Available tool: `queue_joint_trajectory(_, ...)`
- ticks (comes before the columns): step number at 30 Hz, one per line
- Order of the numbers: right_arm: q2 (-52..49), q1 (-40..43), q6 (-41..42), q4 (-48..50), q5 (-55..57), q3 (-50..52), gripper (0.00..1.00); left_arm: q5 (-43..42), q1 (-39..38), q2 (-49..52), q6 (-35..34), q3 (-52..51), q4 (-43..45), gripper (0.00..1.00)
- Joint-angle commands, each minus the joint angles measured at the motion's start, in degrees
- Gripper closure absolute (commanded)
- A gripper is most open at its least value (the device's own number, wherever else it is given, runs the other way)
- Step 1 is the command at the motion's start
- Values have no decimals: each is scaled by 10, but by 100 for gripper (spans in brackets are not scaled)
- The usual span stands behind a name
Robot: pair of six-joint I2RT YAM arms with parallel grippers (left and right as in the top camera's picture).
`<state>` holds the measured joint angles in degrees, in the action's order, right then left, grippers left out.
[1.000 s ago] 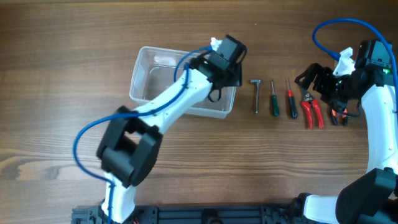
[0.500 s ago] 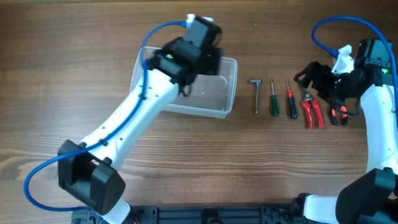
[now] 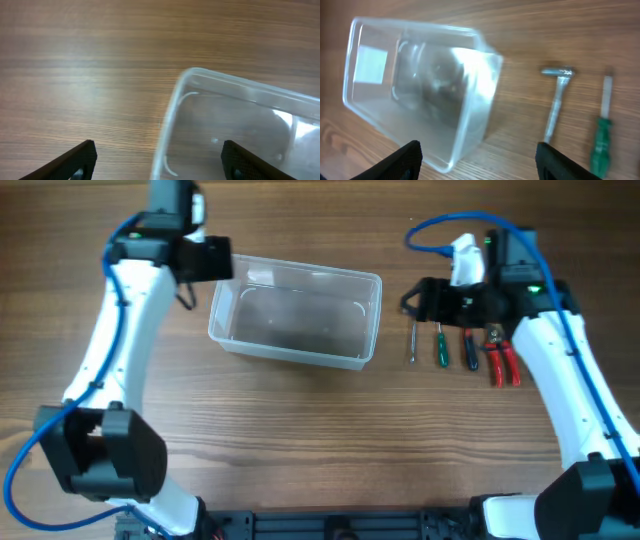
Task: Pack container
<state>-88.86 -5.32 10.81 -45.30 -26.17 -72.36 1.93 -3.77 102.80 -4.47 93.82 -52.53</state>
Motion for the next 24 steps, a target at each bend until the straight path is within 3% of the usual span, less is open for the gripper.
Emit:
queue_joint_trajectory(1,-37,-43,3,14,29,4,27,-97,51,40,48,1,-5,18)
queue_joint_trajectory(7,-108,-64,50,31,31,4,31,-125,66,74,100,1,-5,20)
queue_joint_trajectory(11,-154,-64,50,31,14,4,35,-144,64,97,137,0,-8,32)
queue_joint_trajectory(19,-177,-64,42,38,-11,4,39,-144,64,142,137,0,-14,38)
queue_joint_trajectory(22,-177,-64,42,44,-11,4,47,-150,64,149,137,-1,-24,39)
queue_joint_trajectory(24,-177,-64,42,50,-11,4,62,-157,64,150,137,-1,-38,40)
